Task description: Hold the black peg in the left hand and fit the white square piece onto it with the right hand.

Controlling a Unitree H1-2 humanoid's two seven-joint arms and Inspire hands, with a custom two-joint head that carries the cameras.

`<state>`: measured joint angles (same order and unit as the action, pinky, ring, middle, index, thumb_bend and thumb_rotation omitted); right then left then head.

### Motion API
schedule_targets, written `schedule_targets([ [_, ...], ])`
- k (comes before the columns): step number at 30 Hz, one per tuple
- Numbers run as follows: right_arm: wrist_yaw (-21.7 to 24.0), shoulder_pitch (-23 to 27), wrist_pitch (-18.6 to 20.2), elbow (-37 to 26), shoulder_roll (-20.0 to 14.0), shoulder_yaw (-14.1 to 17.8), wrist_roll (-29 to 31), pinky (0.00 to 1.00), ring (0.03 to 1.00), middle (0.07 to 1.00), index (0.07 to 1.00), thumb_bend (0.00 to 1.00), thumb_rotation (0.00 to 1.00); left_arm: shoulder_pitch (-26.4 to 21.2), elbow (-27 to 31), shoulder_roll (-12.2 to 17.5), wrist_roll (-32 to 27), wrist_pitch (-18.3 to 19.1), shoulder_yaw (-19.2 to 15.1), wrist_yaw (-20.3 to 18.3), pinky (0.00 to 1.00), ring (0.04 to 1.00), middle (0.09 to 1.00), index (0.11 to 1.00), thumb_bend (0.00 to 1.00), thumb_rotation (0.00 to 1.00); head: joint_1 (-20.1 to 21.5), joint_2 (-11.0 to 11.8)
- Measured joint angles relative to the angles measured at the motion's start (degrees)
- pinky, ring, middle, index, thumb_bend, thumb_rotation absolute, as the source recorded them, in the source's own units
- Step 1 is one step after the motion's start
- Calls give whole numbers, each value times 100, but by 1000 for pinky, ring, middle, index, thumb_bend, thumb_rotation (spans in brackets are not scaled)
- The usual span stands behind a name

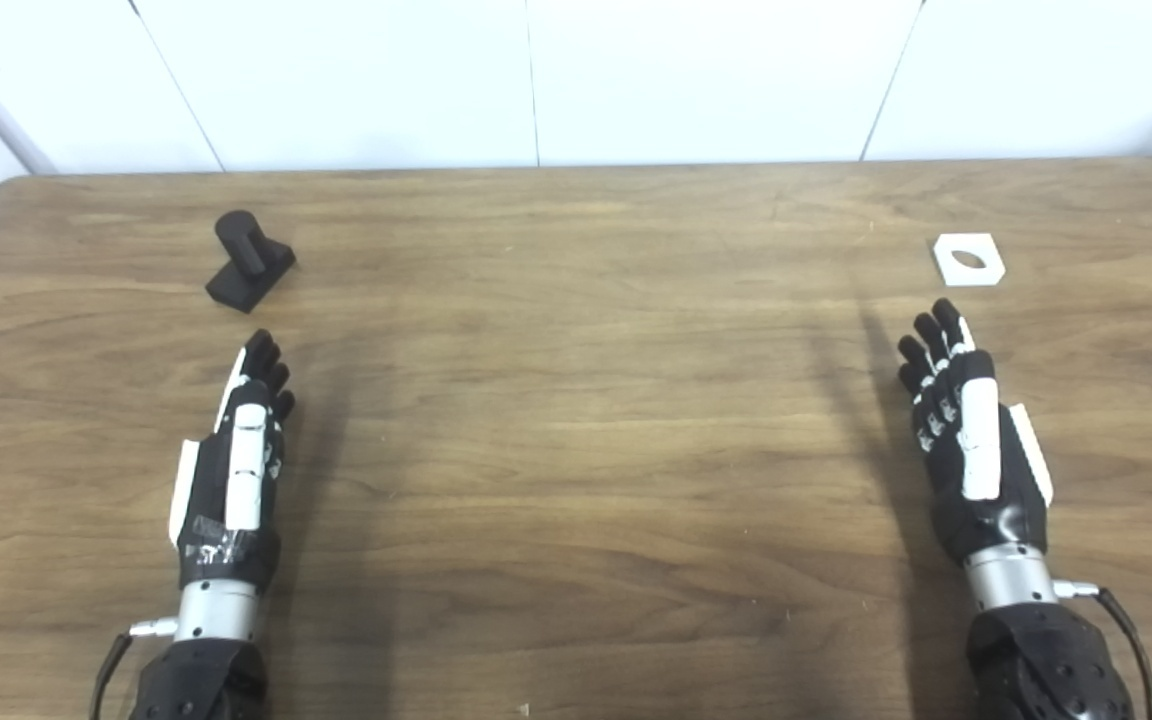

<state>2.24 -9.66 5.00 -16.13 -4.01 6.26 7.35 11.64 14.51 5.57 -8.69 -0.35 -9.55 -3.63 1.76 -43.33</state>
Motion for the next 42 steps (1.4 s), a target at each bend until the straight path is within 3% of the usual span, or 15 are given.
schedule_targets([
  [10, -5, -1, -24, 8, -4, -20, 2, 991, 967, 979, 983, 519, 1000, 0, 0, 2, 6, -33, 1, -14, 1000, 1000, 1000, 997, 428, 869, -9, -9],
  [16, 0, -6, -64, 51, -15, -5, 11, 985, 968, 983, 988, 484, 1000, 4, -33, 2, 59, -85, 44, -16, 1000, 1000, 1000, 999, 393, 870, -527, 176],
  [22, 95, -8, -364, 271, -39, 88, 120, 1000, 984, 986, 989, 495, 1000, 13, -130, -20, 182, -279, 179, 4, 1000, 999, 1000, 981, 407, 836, -1211, 561],
  [27, 209, -3, -578, 414, -54, 118, 171, 1000, 1000, 995, 998, 508, 1000, 9, -273, -43, 246, -490, 236, 39, 1000, 992, 994, 971, 452, 825, -1388, 773],
  [33, 252, 38, -692, 517, -74, 137, 252, 1000, 1000, 995, 993, 516, 1000, -22, -396, -45, 482, -762, 300, 100, 1000, 991, 987, 970, 442, 821, -1696, 1291],
  [42, 307, 48, -712, 549, -118, 122, 317, 1000, 1000, 1000, 1000, 553, 1000, -28, -425, -54, 620, -780, 334, 139, 1000, 996, 985, 972, 404, 788, -1749, 1521],
])
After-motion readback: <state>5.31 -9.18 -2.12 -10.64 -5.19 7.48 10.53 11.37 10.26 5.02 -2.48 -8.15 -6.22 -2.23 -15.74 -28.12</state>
